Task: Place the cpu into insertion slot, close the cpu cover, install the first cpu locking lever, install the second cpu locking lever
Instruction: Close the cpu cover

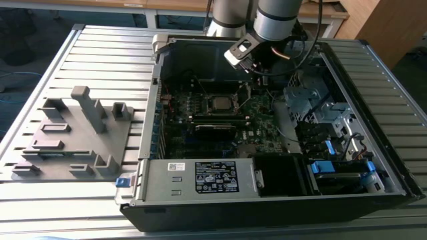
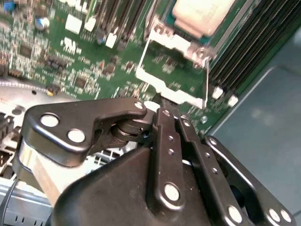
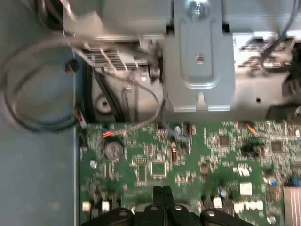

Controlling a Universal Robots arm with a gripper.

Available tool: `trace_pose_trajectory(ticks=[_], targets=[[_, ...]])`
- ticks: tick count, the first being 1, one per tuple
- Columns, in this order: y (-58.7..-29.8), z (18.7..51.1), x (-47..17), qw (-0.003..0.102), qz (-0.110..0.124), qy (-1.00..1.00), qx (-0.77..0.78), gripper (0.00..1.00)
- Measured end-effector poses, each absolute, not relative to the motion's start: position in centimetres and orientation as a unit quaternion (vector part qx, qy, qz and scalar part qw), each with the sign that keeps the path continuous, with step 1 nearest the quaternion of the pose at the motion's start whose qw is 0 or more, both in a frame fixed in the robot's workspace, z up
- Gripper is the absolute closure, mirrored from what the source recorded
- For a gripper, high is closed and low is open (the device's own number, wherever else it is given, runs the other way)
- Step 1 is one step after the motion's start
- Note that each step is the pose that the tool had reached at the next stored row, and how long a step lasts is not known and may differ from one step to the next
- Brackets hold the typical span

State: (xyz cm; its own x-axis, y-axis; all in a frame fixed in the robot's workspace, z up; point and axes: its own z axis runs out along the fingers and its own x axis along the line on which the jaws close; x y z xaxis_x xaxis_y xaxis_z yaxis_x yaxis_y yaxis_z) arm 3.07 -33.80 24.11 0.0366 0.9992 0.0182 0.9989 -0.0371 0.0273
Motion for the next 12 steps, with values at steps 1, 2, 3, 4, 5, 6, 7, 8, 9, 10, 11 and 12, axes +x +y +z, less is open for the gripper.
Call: trace_pose_trajectory(ticks=[1, 2, 3, 4, 5, 6, 7, 8, 9, 10, 11, 12], targets=[[-33.8, 24.1, 2.6, 0.005, 0.017, 0.694, 0.720, 0.89], [-33.8, 24.1, 2.2, 0.006, 0.018, 0.694, 0.720, 0.89], [-33.8, 24.1, 1.8, 0.007, 0.020, 0.694, 0.720, 0.89], [-33.8, 24.1, 1.4, 0.008, 0.021, 0.694, 0.720, 0.89], [-33.8, 24.1, 0.9, 0.010, 0.022, 0.694, 0.720, 0.89], [-33.8, 24.1, 0.5, 0.011, 0.024, 0.694, 0.720, 0.89], [-33.8, 24.1, 0.1, 0.012, 0.025, 0.694, 0.720, 0.89], [-33.8, 24.1, -0.3, 0.013, 0.026, 0.694, 0.720, 0.89], [-33.8, 24.1, -0.7, 0.014, 0.027, 0.694, 0.720, 0.89], [-33.8, 24.1, -1.2, 0.016, 0.028, 0.694, 0.720, 0.89], [-33.8, 24.1, -1.5, 0.017, 0.029, 0.694, 0.720, 0.89], [-33.8, 24.1, -1.8, 0.017, 0.030, 0.694, 0.720, 0.89]])
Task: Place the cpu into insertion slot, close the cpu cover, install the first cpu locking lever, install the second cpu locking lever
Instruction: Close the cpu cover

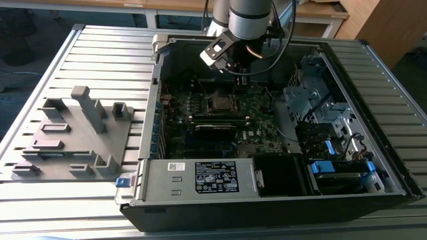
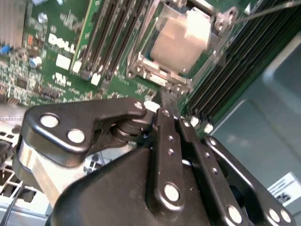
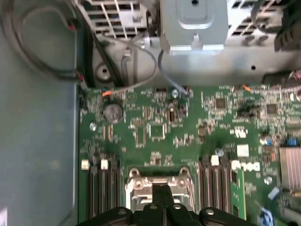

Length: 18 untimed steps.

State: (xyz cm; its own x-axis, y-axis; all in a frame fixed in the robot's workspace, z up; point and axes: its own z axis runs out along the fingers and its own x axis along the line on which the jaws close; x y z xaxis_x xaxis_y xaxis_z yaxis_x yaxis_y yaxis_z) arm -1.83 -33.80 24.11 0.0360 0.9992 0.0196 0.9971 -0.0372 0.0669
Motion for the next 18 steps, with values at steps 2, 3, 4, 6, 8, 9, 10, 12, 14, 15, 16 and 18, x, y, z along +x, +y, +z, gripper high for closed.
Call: trace_pose_trajectory(ticks=[2, 3, 4, 6, 8, 9, 10, 12, 14, 15, 16, 18], targets=[[-33.80, 24.10, -1.86, 0.017, 0.030, 0.694, 0.720, 0.89], [-33.80, 24.10, -1.87, 0.017, 0.030, 0.694, 0.720, 0.89], [-33.80, 24.10, -1.87, 0.017, 0.030, 0.694, 0.720, 0.89], [-33.80, 24.09, -1.87, 0.016, 0.029, 0.694, 0.720, 0.89], [-33.80, 24.07, -1.87, 0.009, 0.022, 0.694, 0.720, 0.89], [-33.81, 24.08, -1.87, 0.009, 0.022, 0.694, 0.720, 0.89], [-33.81, 24.08, -1.88, 0.009, 0.021, 0.694, 0.720, 0.89], [-33.80, 24.08, -1.87, 0.009, 0.021, 0.694, 0.720, 0.89], [-33.80, 24.07, -1.87, 0.008, 0.021, 0.694, 0.720, 0.89], [-33.80, 24.07, -1.88, 0.008, 0.021, 0.694, 0.720, 0.89], [-33.80, 24.06, -1.95, 0.008, 0.021, 0.694, 0.720, 0.89], [-33.80, 24.04, -2.18, 0.008, 0.021, 0.694, 0.720, 0.89]])
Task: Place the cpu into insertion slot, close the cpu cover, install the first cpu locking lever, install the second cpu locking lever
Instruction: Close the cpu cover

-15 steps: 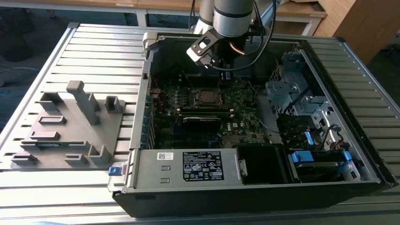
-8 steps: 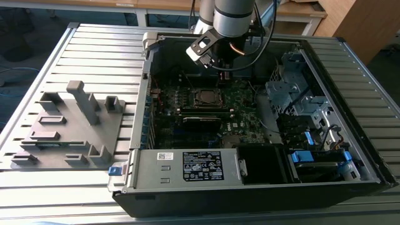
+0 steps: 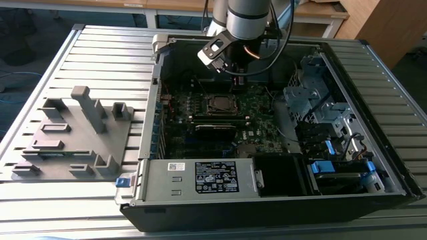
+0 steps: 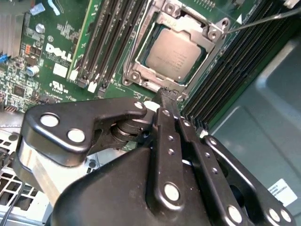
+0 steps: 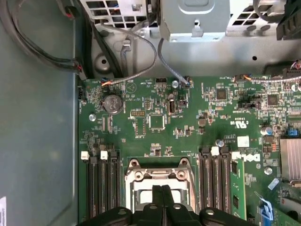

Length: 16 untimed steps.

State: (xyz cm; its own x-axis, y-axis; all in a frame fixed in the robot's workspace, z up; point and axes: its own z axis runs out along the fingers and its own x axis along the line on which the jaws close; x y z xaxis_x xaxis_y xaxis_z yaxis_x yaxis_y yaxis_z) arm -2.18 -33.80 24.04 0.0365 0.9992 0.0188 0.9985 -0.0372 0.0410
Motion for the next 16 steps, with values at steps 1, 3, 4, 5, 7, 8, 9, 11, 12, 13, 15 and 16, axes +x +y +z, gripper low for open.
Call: trace_pose_trajectory(ticks=[1, 3, 4, 5, 7, 8, 9, 11, 12, 13, 15, 16], targets=[[-33.8, 24.0, -2.3, 0.008, 0.021, 0.694, 0.720, 0.89], [-33.8, 24.0, -2.9, 0.008, 0.021, 0.694, 0.720, 0.89], [-33.8, 23.9, -3.3, 0.008, 0.021, 0.693, 0.720, 0.89], [-33.8, 23.9, -3.6, 0.008, 0.021, 0.693, 0.721, 0.89], [-33.8, 23.9, -4.0, 0.008, 0.021, 0.693, 0.721, 0.89], [-33.8, 23.9, -4.0, 0.008, 0.021, 0.693, 0.721, 0.89], [-33.8, 23.9, -4.0, 0.008, 0.021, 0.693, 0.721, 0.89], [-33.8, 23.9, -4.0, 0.008, 0.021, 0.693, 0.721, 0.89], [-33.8, 23.8, -4.0, 0.008, 0.021, 0.693, 0.721, 0.89], [-33.8, 23.8, -4.0, 0.007, 0.019, 0.693, 0.721, 0.89], [-33.8, 23.8, -4.0, 0.004, 0.016, 0.693, 0.721, 0.89], [-33.8, 23.8, -4.0, 0.004, 0.016, 0.693, 0.721, 0.89]])
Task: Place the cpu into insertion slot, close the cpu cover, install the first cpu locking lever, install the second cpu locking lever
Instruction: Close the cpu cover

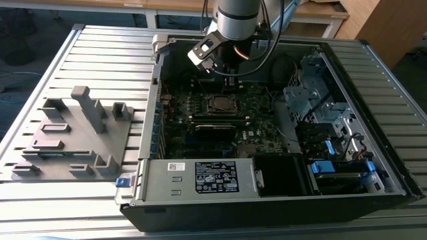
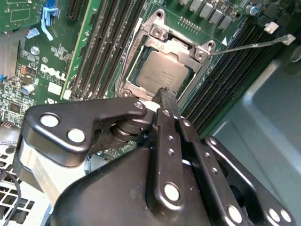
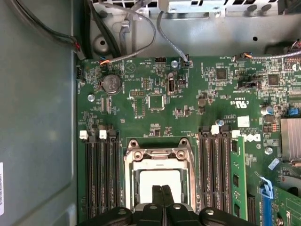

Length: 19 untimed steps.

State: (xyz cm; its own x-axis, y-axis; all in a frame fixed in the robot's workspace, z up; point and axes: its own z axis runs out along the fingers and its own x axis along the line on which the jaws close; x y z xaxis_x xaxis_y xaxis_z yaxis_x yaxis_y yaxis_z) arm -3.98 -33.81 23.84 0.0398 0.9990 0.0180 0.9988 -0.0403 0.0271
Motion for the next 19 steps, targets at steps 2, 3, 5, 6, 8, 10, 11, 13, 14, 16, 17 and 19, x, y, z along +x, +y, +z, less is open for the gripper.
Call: trace_pose_trajectory(ticks=[2, 3, 5, 6, 8, 10, 11, 13, 14, 16, 17, 19], targets=[[-33.8, 23.8, -4.0, 0.003, 0.015, 0.693, 0.721, 0.89], [-33.8, 23.8, -4.0, 0.003, 0.015, 0.693, 0.721, 0.89], [-33.8, 23.8, -4.2, 0.003, 0.015, 0.693, 0.721, 0.89], [-33.8, 23.7, -4.4, 0.003, 0.015, 0.693, 0.721, 0.89], [-33.8, 23.4, -4.7, 0.003, 0.015, 0.693, 0.721, 0.89], [-33.8, 23.0, -4.8, 0.003, 0.015, 0.693, 0.721, 0.89], [-33.8, 22.9, -4.8, 0.003, 0.015, 0.693, 0.721, 0.89], [-33.8, 22.6, -4.8, 0.003, 0.015, 0.693, 0.721, 0.89], [-33.9, 22.5, -4.8, 0.003, 0.015, 0.693, 0.721, 0.89], [-33.9, 22.4, -4.9, 0.003, 0.015, 0.693, 0.721, 0.89], [-33.9, 22.3, -5.0, 0.003, 0.015, 0.693, 0.721, 0.89], [-33.9, 22.2, -5.4, 0.003, 0.015, 0.693, 0.721, 0.89]])
